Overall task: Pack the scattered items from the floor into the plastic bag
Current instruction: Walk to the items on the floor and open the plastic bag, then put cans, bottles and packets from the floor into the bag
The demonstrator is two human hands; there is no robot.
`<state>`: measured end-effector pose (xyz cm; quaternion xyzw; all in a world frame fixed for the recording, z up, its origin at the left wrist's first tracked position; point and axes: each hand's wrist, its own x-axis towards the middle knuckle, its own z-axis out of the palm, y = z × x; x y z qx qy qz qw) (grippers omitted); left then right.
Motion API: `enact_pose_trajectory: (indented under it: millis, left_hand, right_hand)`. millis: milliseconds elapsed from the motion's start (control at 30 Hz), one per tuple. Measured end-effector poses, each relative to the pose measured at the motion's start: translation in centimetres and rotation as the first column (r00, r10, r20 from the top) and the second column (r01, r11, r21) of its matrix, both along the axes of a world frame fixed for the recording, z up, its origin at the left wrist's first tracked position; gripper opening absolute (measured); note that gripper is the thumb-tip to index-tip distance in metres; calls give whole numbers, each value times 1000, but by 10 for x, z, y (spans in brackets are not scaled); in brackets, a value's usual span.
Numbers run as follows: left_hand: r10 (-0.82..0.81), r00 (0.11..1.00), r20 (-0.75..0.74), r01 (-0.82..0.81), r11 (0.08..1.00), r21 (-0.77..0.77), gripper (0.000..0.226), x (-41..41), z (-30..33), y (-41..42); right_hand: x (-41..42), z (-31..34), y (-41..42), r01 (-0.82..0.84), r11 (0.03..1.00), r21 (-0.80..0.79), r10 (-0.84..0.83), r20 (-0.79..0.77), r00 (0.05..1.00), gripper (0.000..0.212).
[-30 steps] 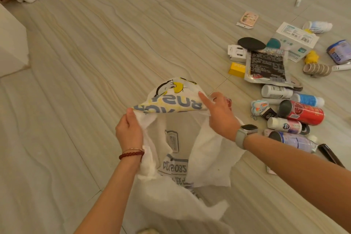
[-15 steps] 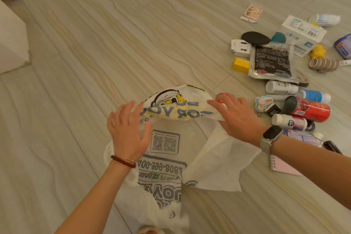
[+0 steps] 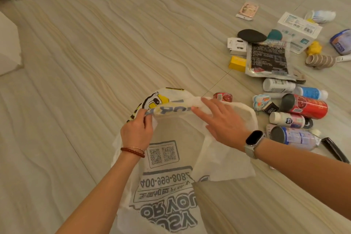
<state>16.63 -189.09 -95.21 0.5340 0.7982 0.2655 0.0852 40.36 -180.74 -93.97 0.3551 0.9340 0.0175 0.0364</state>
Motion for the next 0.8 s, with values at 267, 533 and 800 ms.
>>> enact_pose_trajectory:
  millis: [267,533,800]
  left_hand:
    - [264,961,-86,-268,963,-32,31,-24,-5,-5]
    - [-317,885,-340,335,942,-9,39,-3,2,-3]
    - [-432,829,-356,395,902,-174,46,-20,2,-12]
  right_hand:
    - [-20,-12,7,-146,954,-261,124,-98,987,54]
    - [-11,6,76,518,721,-460,-670,-272,691,38]
    - [-12,-25,76,621,223,-751,-911,66,408,64]
